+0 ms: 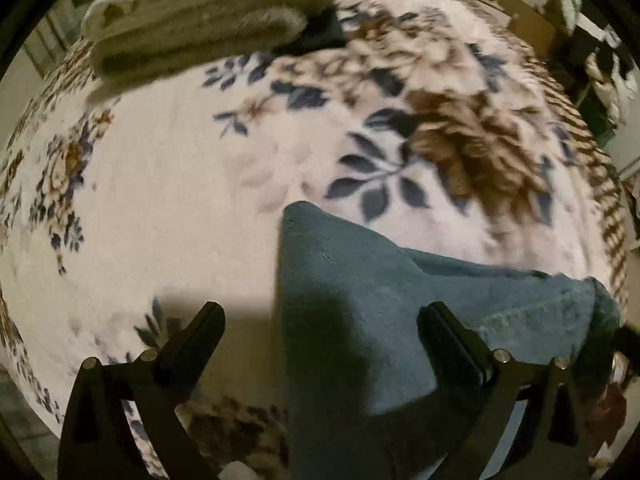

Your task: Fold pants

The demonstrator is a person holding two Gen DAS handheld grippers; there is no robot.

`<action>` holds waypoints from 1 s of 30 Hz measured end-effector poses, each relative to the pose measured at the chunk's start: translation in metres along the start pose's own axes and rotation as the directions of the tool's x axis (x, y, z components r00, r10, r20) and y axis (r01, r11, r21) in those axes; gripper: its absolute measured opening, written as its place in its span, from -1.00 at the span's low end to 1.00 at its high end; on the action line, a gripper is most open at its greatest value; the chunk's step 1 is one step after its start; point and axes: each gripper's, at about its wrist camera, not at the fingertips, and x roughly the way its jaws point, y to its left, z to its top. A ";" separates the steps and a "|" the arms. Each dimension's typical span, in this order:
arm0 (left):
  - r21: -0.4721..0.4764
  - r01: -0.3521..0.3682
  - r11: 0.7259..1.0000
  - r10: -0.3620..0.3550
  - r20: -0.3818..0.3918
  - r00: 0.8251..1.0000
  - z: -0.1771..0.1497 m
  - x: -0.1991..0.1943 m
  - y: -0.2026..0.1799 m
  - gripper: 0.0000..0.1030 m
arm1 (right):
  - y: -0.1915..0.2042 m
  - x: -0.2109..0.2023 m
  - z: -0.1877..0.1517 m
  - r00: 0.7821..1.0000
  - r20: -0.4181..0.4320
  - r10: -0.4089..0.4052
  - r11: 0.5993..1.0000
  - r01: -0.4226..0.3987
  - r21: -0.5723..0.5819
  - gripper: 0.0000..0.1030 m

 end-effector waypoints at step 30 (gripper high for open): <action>-0.318 0.514 0.797 -0.564 -0.086 0.821 -0.088 0.013 0.053 1.00 | -0.090 0.091 -0.117 0.862 -0.010 0.507 0.740 -0.429 0.518 0.75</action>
